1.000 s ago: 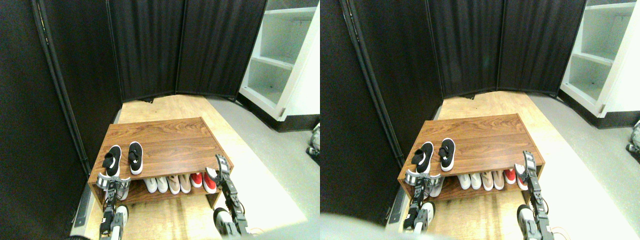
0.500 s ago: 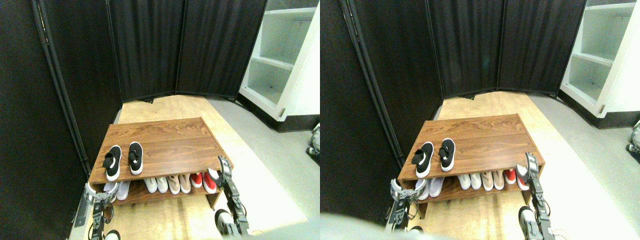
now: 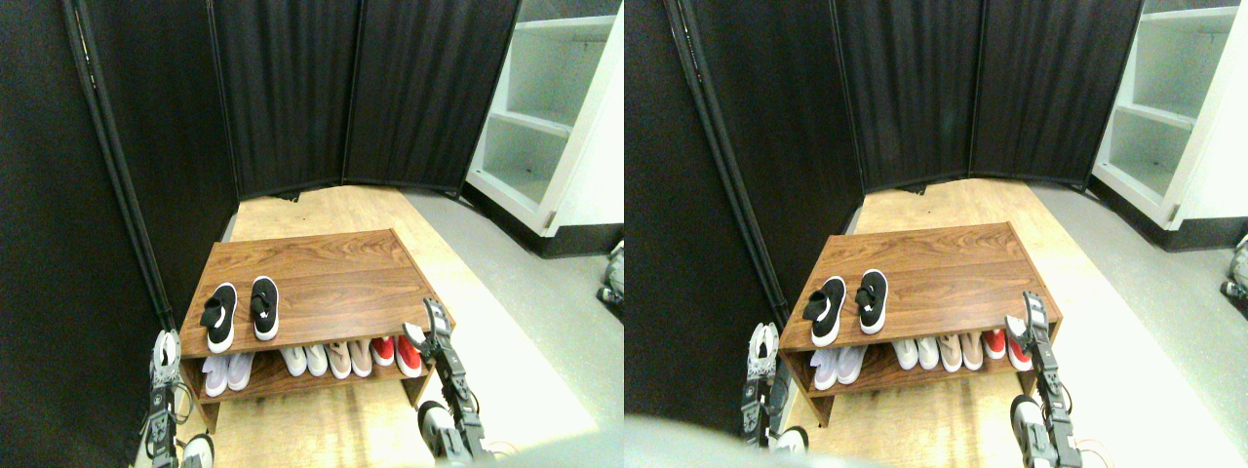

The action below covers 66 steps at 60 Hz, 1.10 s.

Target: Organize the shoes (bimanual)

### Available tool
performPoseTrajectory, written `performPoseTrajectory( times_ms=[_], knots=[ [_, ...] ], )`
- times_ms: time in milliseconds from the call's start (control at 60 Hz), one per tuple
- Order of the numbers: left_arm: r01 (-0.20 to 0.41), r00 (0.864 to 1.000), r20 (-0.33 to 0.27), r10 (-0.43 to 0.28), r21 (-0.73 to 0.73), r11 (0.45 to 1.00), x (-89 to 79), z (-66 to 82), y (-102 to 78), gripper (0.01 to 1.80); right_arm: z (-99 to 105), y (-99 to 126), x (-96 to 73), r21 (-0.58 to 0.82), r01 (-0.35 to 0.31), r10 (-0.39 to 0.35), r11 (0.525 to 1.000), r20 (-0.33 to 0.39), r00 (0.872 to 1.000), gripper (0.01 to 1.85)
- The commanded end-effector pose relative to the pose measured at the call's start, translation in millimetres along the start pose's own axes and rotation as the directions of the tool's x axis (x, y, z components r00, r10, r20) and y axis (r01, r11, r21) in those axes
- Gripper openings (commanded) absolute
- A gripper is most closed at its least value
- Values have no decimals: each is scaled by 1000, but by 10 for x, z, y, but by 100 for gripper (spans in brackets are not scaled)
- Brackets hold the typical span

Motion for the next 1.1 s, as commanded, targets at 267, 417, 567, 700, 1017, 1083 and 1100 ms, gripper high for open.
performPoseTrajectory(
  times_ms=[267,417,567,700,1017,1083,1100],
  knots=[
    [-32,999,-14,33,85,996,561,-62,43,1,13,64,59,1,-45,45,999,34,998,46],
    [-78,996,-25,82,129,989,707,-121,87,1,10,55,62,2,-37,37,999,28,999,46],
    [-73,995,-56,81,139,988,786,-232,126,1,10,73,64,9,-32,32,999,31,999,46],
    [-134,988,-48,144,162,978,779,-327,151,1,15,77,69,8,-37,36,999,28,999,46],
    [-195,978,-41,207,194,961,711,-550,337,1,37,97,84,22,-32,31,999,28,999,45],
    [-211,975,-35,221,195,958,711,-587,375,1,41,102,86,17,-33,32,999,25,999,45],
    [-221,972,-31,232,197,955,715,-612,394,1,45,104,89,20,-35,35,999,27,999,45]
  ],
)
